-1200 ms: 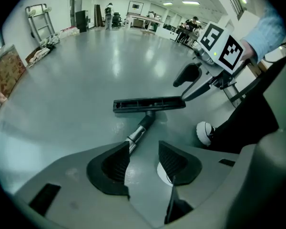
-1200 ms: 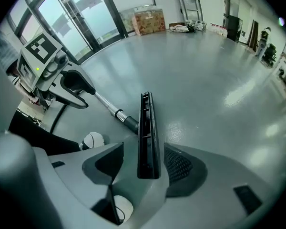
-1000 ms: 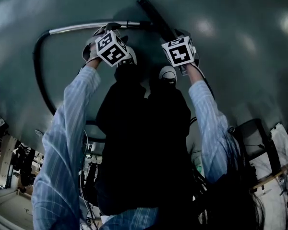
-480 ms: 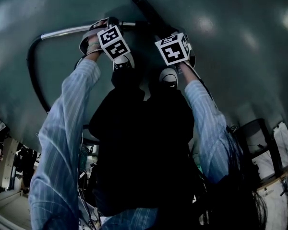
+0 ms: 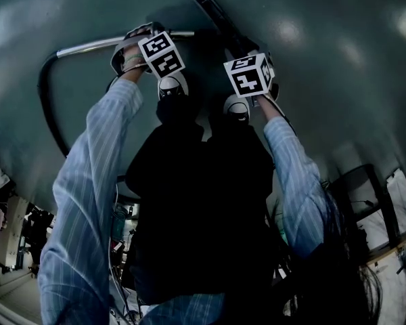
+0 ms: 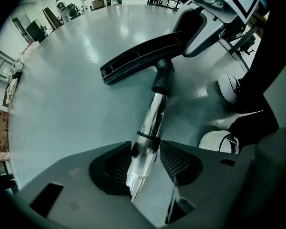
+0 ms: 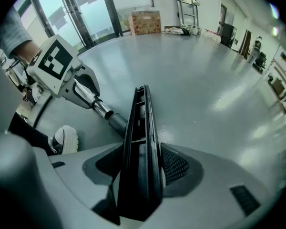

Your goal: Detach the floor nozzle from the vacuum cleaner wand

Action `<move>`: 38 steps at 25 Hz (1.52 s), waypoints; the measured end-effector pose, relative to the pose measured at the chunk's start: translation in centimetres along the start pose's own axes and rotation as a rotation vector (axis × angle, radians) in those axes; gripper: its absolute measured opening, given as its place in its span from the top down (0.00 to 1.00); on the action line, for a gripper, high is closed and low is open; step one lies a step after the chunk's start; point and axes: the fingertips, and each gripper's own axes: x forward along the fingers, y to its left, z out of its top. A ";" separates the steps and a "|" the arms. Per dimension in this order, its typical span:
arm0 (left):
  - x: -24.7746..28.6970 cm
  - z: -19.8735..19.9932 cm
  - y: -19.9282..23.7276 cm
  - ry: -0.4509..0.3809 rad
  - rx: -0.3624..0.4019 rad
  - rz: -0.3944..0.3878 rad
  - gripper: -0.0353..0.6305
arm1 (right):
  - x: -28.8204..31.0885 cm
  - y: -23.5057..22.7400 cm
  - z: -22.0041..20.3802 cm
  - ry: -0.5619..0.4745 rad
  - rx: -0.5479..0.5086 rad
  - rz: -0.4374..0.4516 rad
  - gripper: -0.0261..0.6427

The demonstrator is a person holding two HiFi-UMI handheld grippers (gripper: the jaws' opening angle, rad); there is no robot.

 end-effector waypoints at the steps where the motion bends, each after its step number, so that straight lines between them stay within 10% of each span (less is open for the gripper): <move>1: -0.3 0.2 0.0 0.000 -0.004 -0.001 0.66 | -0.6 -0.9 -0.7 0.005 -0.001 -0.017 0.59; 15: -1.1 0.9 -0.5 -0.008 -0.073 -0.009 0.67 | -1.9 -7.6 -8.1 0.111 0.223 -0.095 0.59; 33: -18.5 5.1 -6.8 -0.313 -0.563 -0.109 0.67 | -17.2 0.1 -1.8 0.029 0.306 0.107 0.59; 38: -26.2 7.8 -8.7 -0.383 -0.656 -0.098 0.82 | -24.8 2.7 0.6 -0.026 0.349 0.187 0.59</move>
